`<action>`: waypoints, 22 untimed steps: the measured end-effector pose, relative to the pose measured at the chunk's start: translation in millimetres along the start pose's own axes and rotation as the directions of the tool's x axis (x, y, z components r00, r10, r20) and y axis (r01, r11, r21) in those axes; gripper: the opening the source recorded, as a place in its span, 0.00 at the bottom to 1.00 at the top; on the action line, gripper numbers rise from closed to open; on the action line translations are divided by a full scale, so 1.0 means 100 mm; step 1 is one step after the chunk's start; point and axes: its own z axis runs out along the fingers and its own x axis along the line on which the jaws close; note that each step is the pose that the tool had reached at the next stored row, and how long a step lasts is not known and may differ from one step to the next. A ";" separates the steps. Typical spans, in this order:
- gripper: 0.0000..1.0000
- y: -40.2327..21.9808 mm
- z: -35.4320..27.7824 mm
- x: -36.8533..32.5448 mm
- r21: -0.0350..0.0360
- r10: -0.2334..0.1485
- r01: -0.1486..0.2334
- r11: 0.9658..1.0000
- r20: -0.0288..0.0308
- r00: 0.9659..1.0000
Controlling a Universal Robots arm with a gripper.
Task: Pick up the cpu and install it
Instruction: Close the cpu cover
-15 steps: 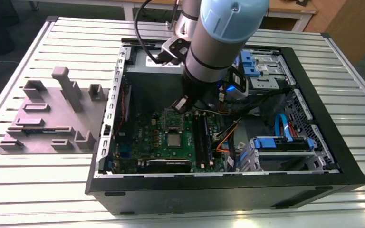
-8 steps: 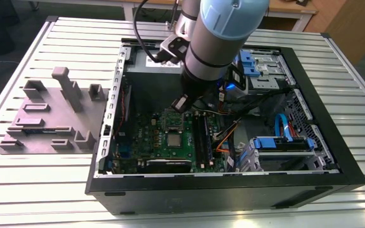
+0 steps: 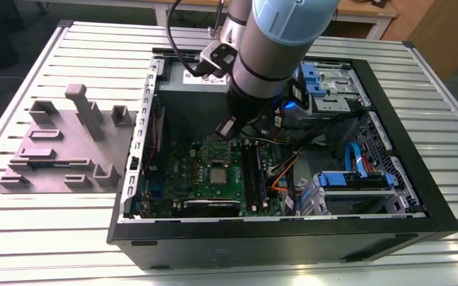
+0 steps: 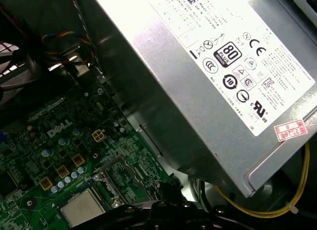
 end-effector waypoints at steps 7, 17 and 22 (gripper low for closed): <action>0.10 0.005 -0.026 -0.004 -0.002 -0.013 0.013 1.000 -0.003 1.000; 0.10 0.011 -0.052 -0.007 -0.004 -0.027 0.027 1.000 -0.006 1.000; 0.10 0.012 -0.058 -0.008 -0.005 -0.033 0.033 0.999 -0.007 0.999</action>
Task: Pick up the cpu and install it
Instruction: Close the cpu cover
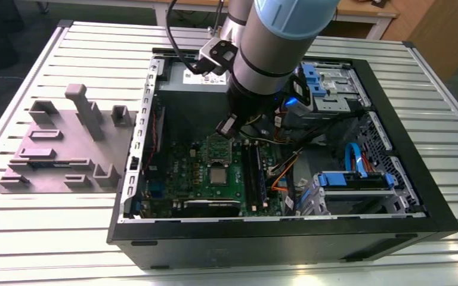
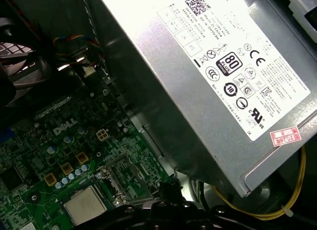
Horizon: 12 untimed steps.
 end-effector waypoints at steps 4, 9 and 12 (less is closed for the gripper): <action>0.10 -0.002 -0.003 0.006 0.004 -0.007 0.007 1.000 -0.009 1.000; 0.10 -0.006 -0.007 0.036 0.005 -0.023 0.023 1.000 -0.018 1.000; 0.10 -0.017 -0.013 0.064 0.006 -0.028 0.028 1.000 -0.020 0.999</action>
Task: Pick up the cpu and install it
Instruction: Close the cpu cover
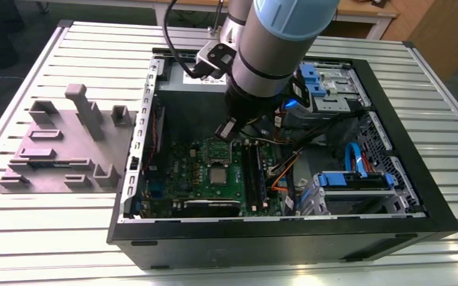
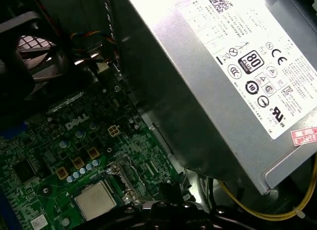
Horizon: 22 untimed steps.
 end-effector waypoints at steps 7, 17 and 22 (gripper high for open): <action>0.10 -0.029 -0.013 0.058 0.000 -0.008 0.008 1.000 -0.003 1.000; 0.10 -0.078 -0.033 0.139 0.006 -0.010 0.010 1.000 -0.014 1.000; 0.10 -0.108 -0.043 0.184 0.012 -0.009 0.010 1.000 -0.023 1.000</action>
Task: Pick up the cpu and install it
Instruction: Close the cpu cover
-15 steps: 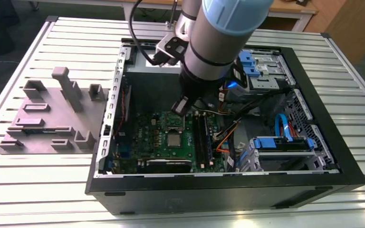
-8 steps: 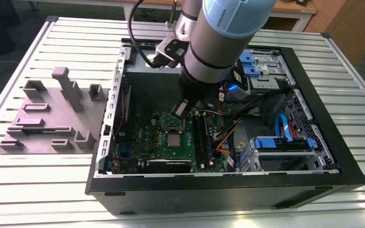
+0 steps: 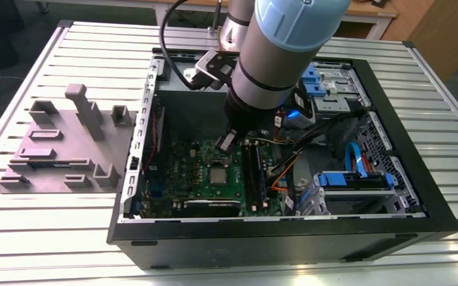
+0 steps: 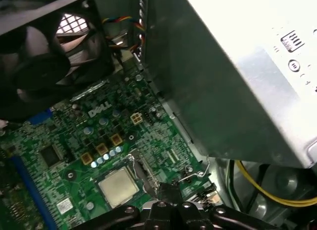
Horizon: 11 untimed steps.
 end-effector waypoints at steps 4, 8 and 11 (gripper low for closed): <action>0.10 -0.018 -0.005 0.029 0.006 0.000 0.000 1.000 -0.009 1.000; 0.10 -0.025 -0.007 0.050 0.011 -0.003 0.003 1.000 -0.018 1.000; 0.10 -0.010 -0.005 0.073 0.011 -0.012 0.013 1.000 -0.021 1.000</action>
